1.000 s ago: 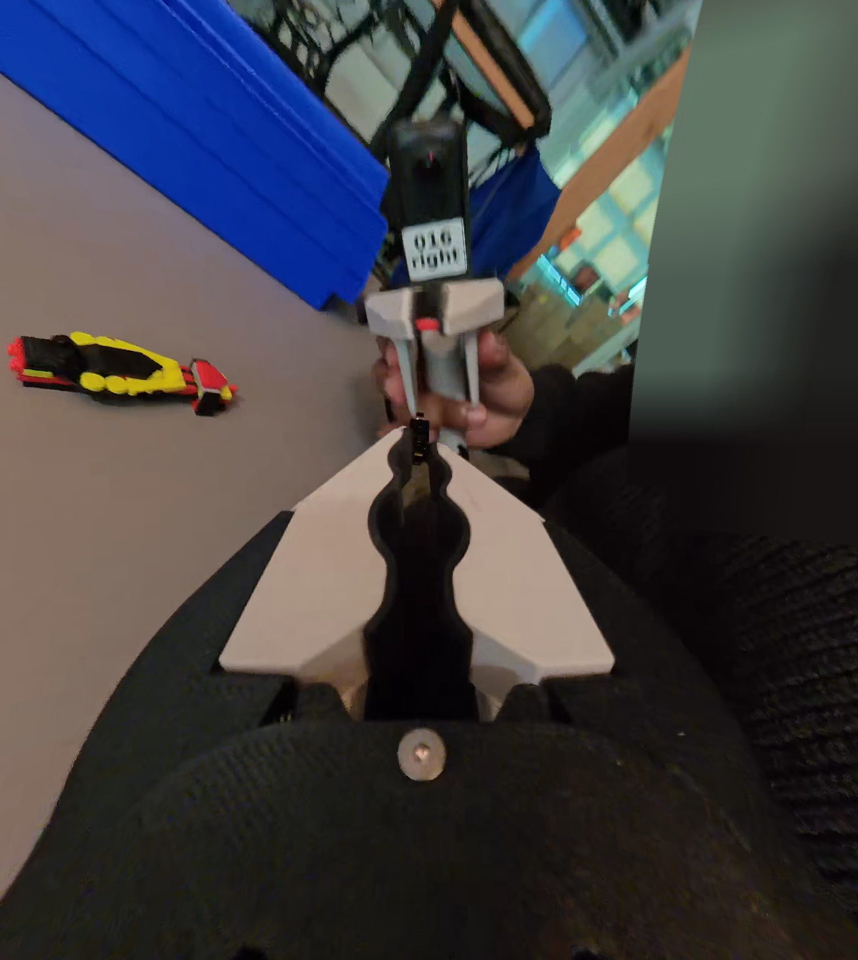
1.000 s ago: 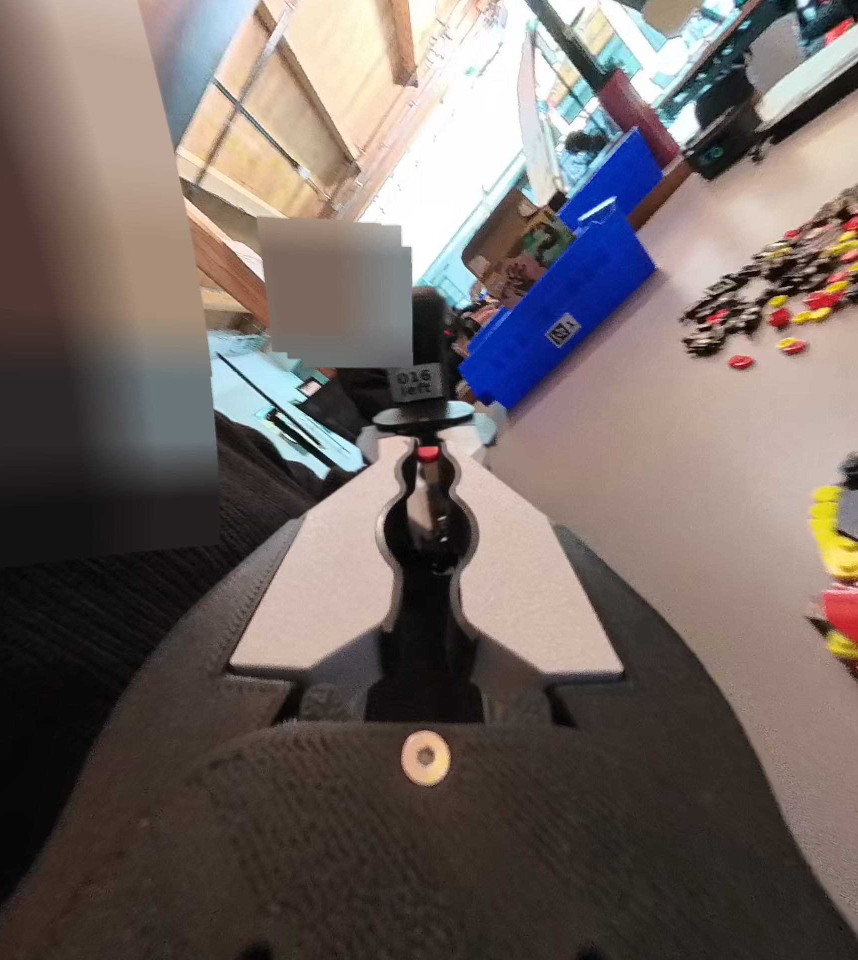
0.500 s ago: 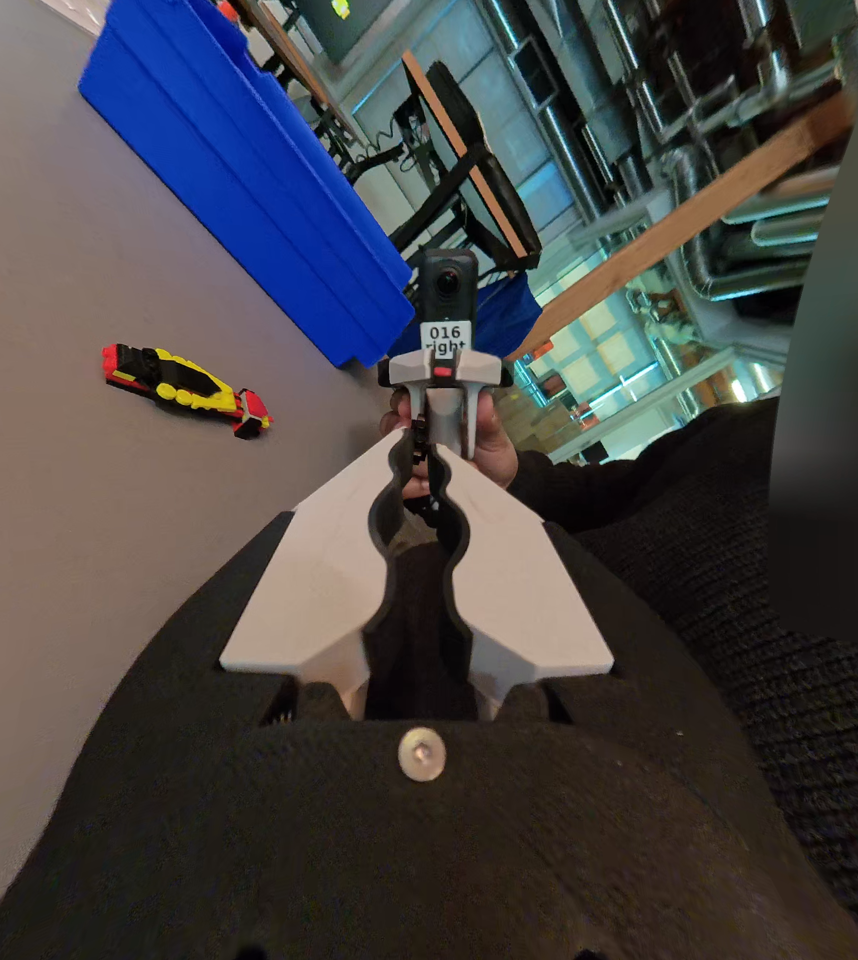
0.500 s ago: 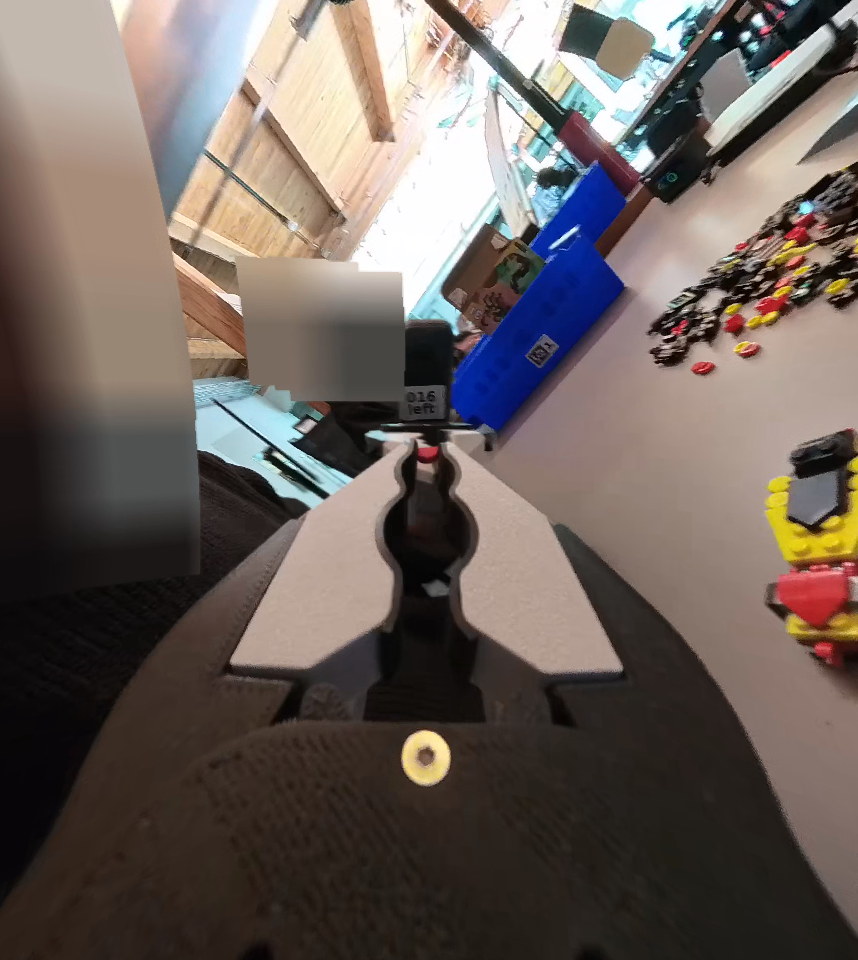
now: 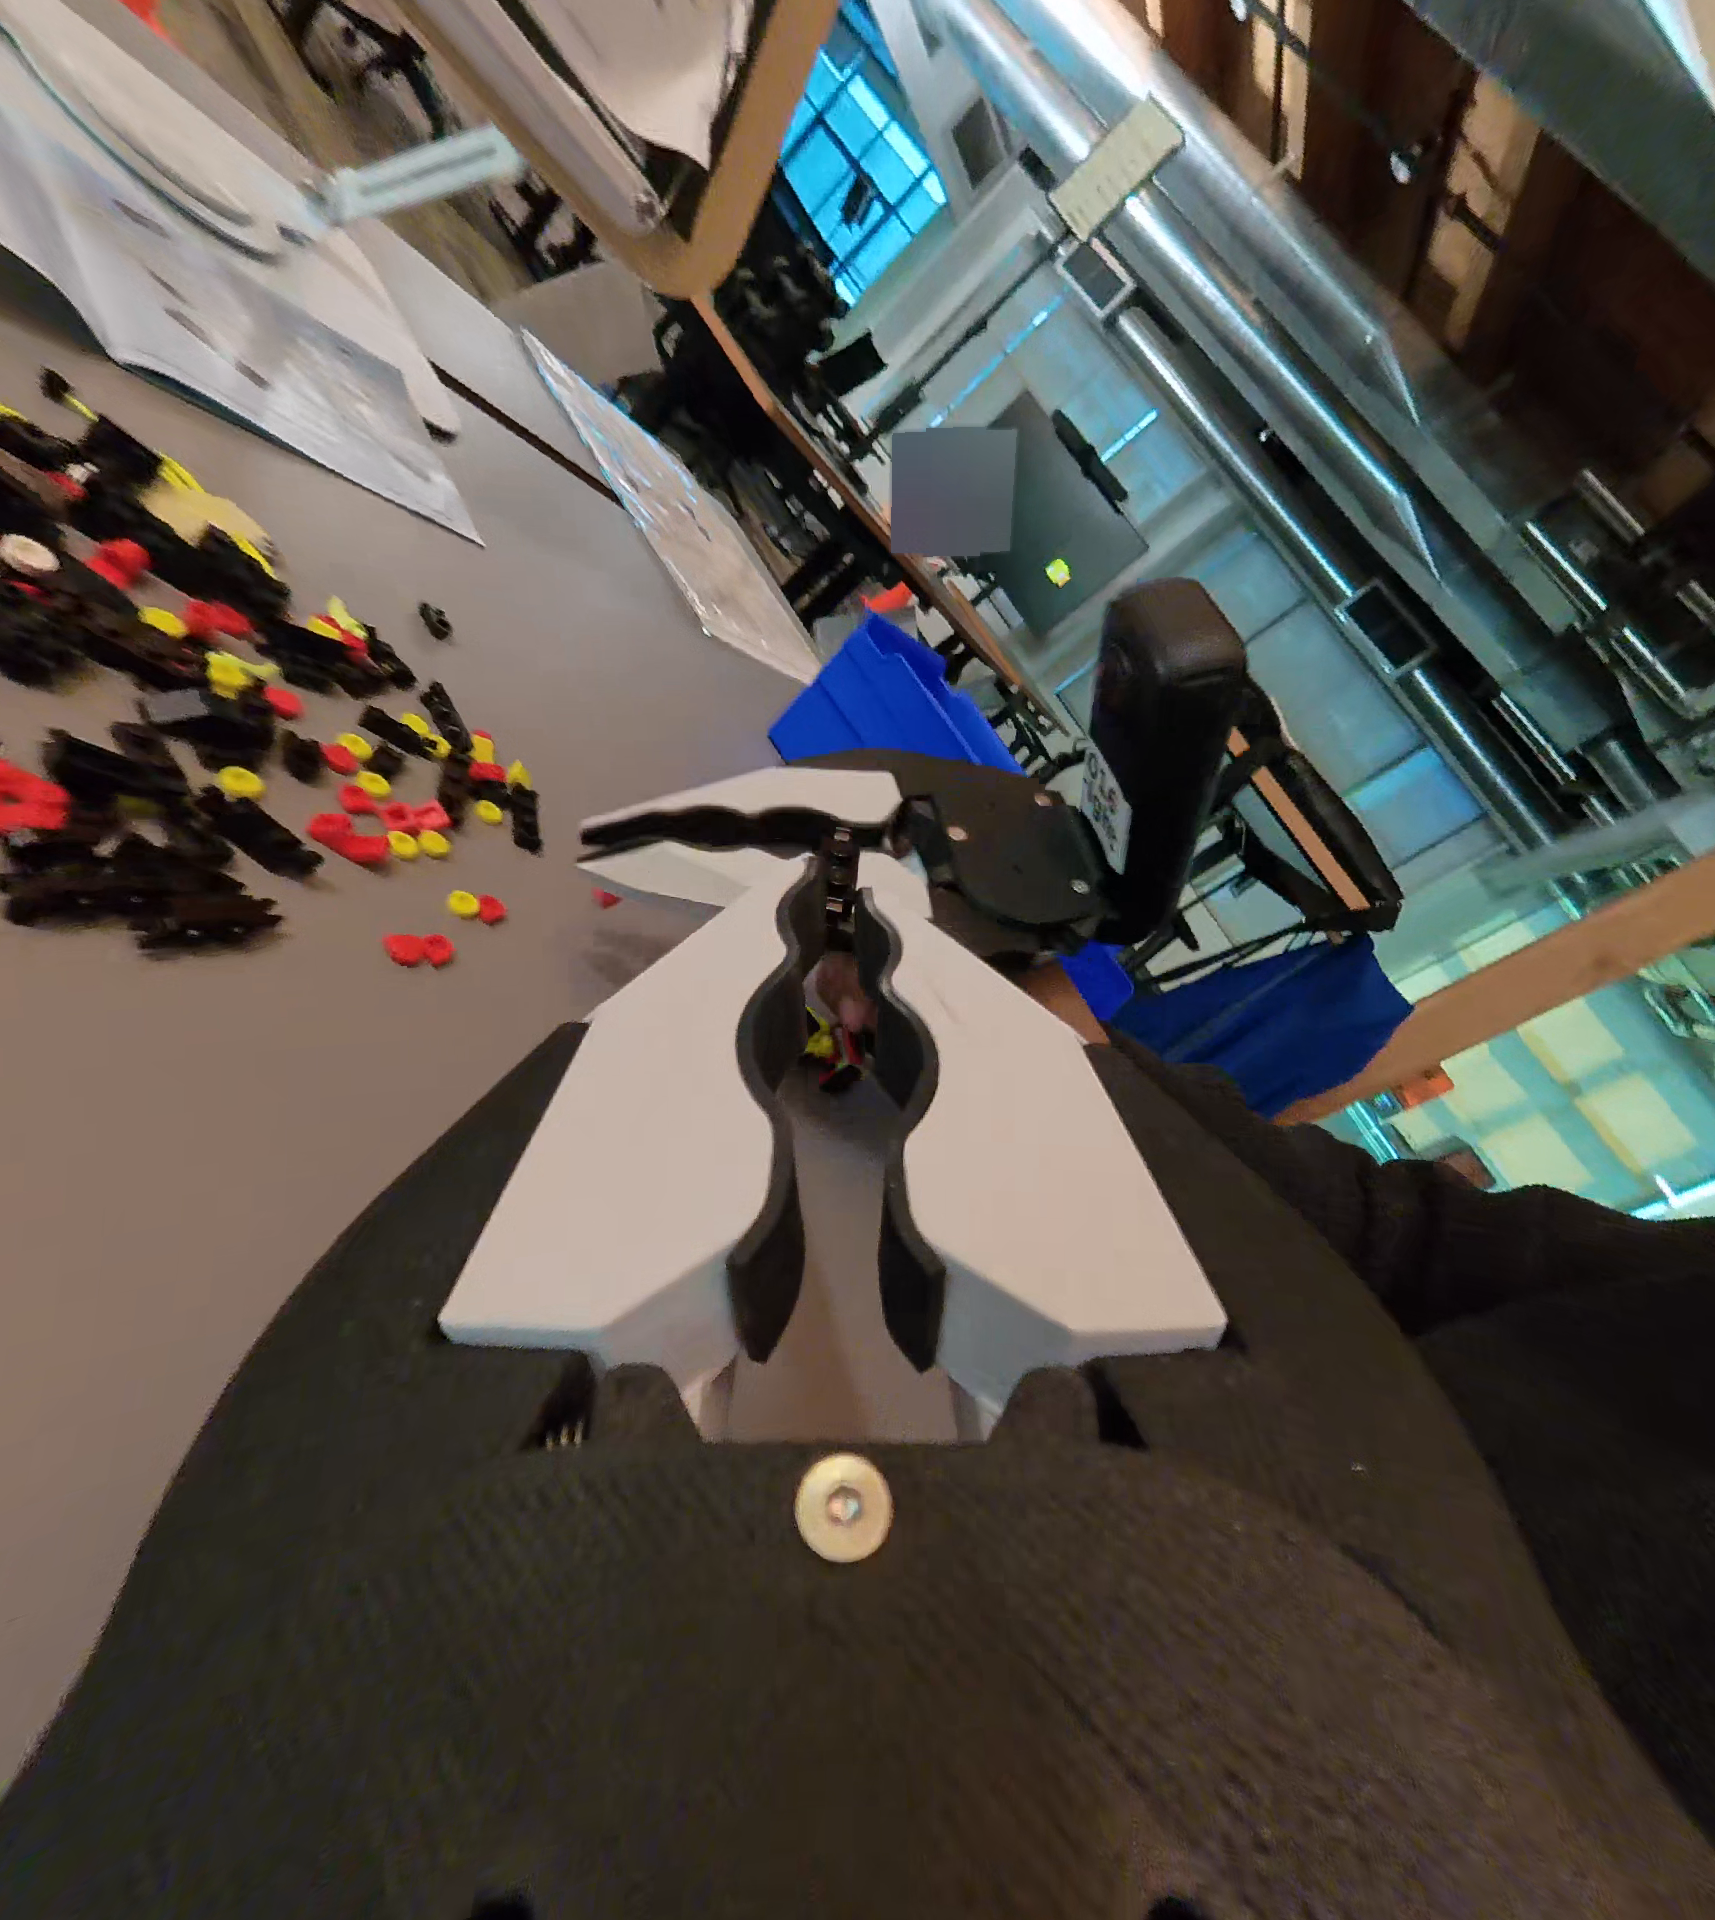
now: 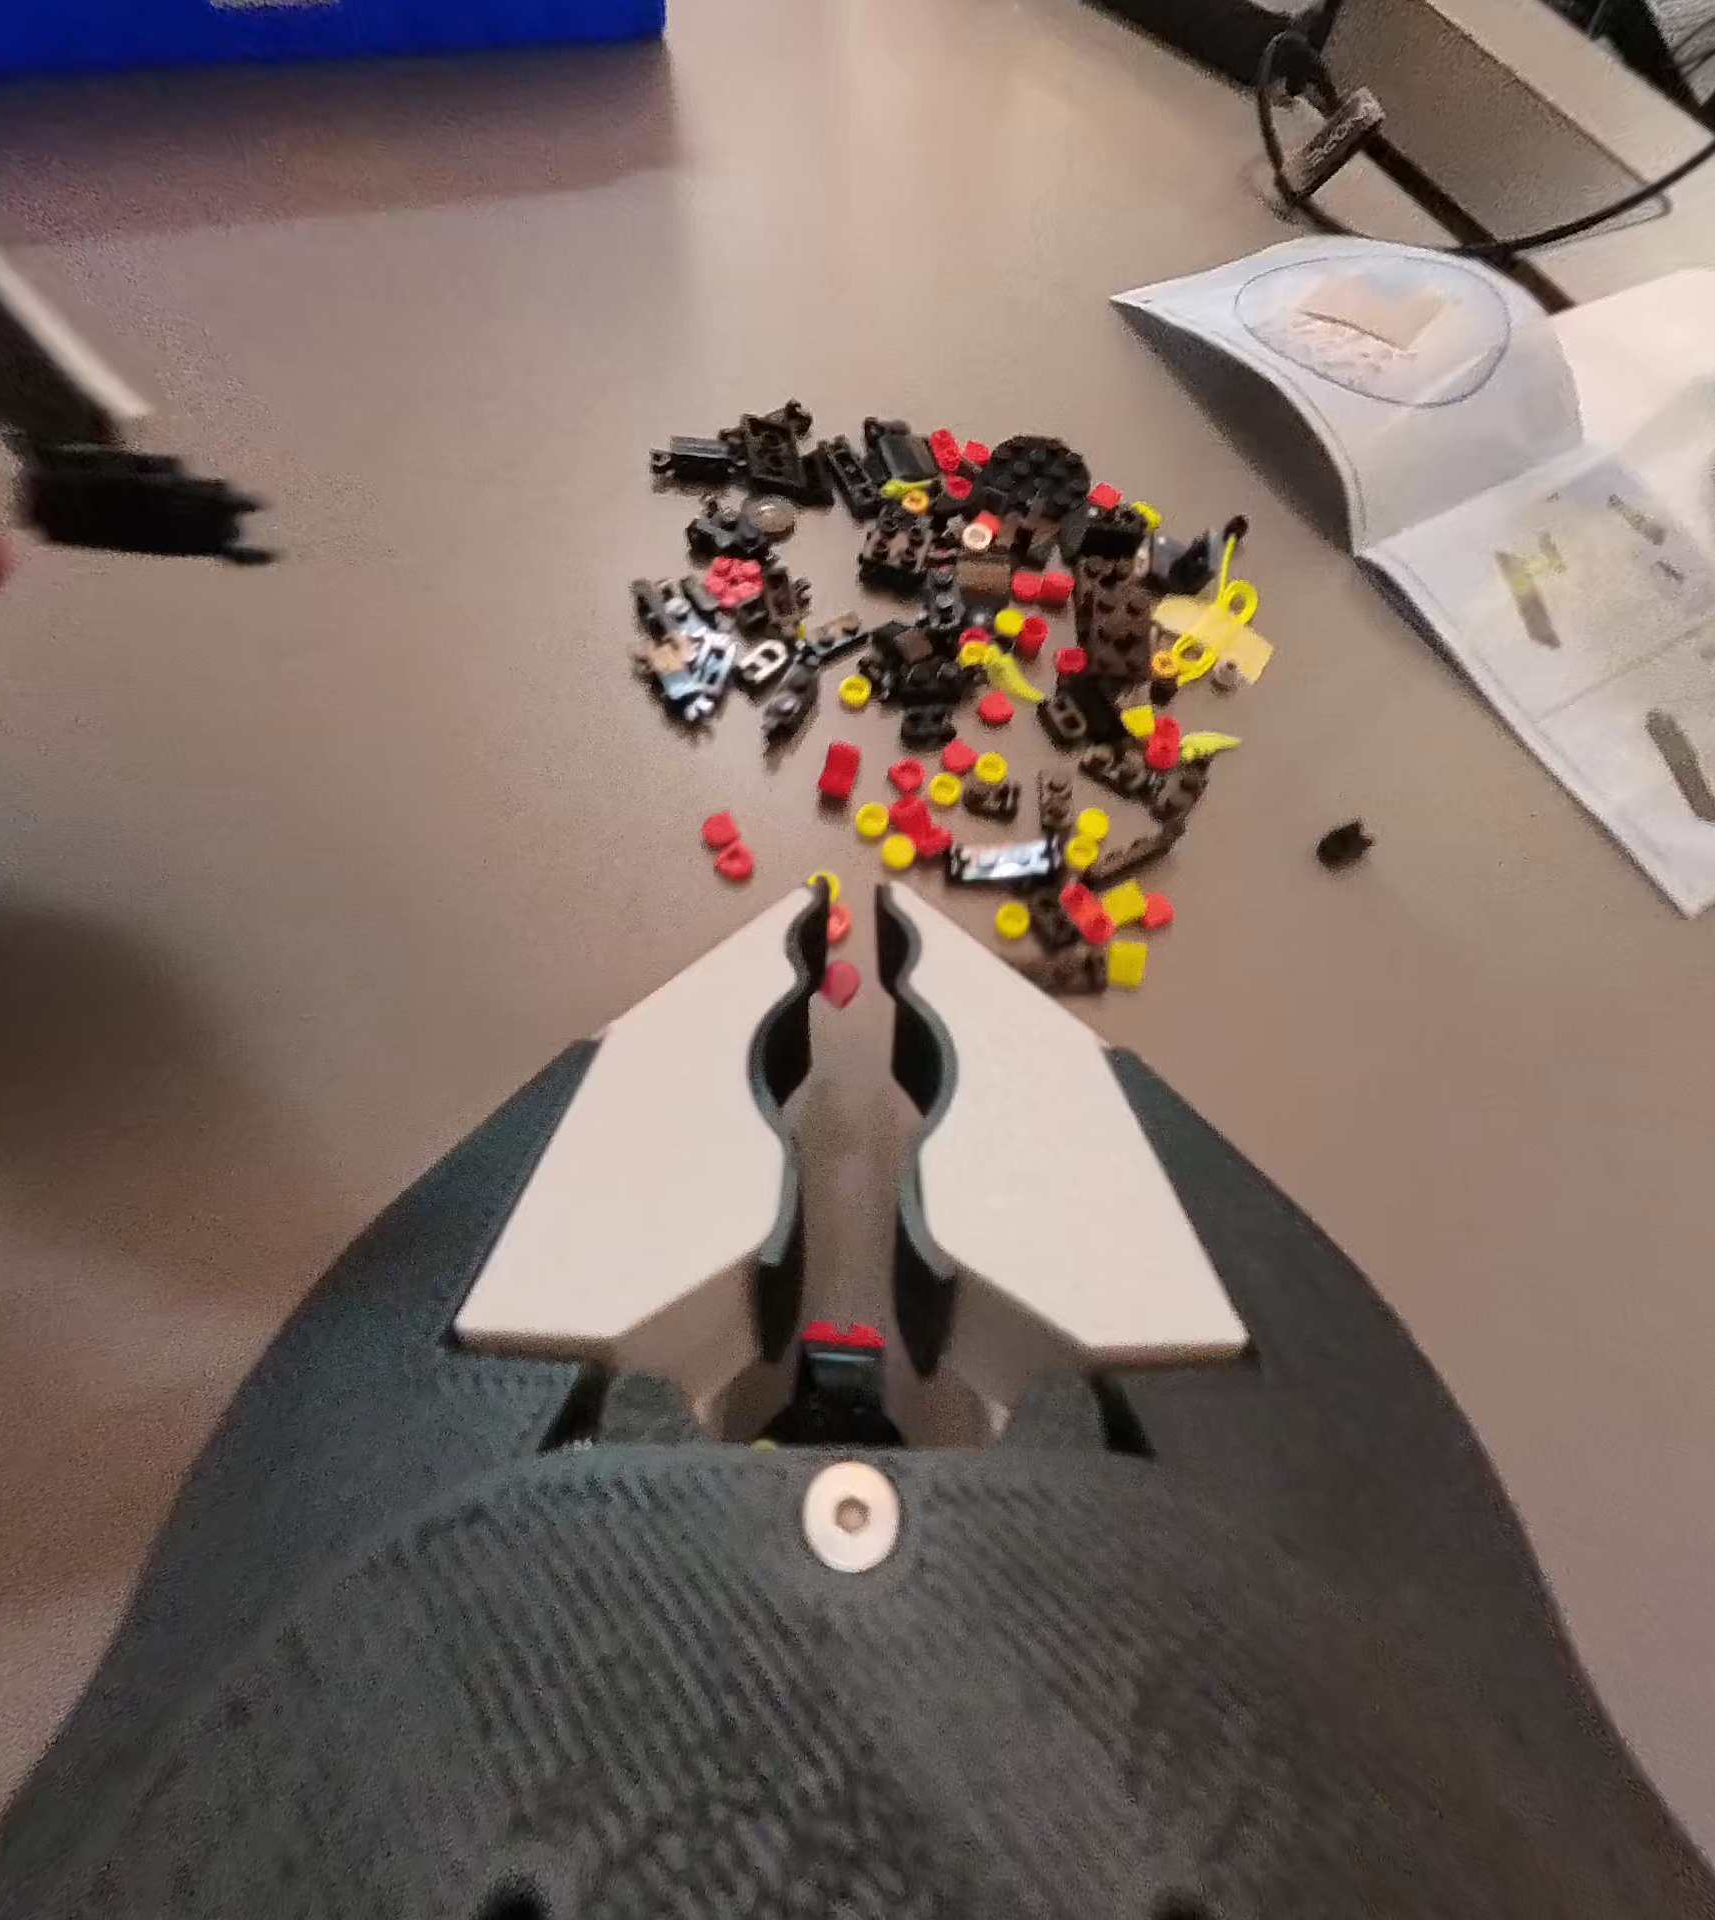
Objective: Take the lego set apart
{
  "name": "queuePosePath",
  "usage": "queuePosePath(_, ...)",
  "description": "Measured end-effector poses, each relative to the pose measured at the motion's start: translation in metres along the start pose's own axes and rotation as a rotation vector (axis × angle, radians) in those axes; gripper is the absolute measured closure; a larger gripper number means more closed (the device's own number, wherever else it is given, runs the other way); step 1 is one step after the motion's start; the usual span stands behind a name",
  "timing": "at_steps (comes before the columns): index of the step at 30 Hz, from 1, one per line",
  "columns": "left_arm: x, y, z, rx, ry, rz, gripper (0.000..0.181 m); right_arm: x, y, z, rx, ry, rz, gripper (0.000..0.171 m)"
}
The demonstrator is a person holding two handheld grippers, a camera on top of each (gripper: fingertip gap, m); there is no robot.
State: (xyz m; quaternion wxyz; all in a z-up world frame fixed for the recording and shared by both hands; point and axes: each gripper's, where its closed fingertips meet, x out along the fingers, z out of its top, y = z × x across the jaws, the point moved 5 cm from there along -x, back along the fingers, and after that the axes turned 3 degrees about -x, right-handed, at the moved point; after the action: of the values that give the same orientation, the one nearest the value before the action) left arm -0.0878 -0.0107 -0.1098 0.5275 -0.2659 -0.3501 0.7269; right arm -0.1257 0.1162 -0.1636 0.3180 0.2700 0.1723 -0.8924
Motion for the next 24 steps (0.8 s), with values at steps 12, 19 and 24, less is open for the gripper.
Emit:
queuePosePath(12,0.009,0.007,-0.012,-0.049,0.088,-0.014,0.179,-0.131,-0.034,-0.003,0.133,-0.156,-0.117,0.131)
queuePosePath(19,0.026,0.012,-0.026,-0.073,0.135,0.025,0.179,-0.15,0.004,-0.058,0.374,-0.312,-0.027,0.125)
queuePosePath(24,0.064,-0.004,-0.032,-0.18,0.155,-0.082,0.179,-0.136,0.005,-0.059,0.287,-0.29,-0.018,0.127)
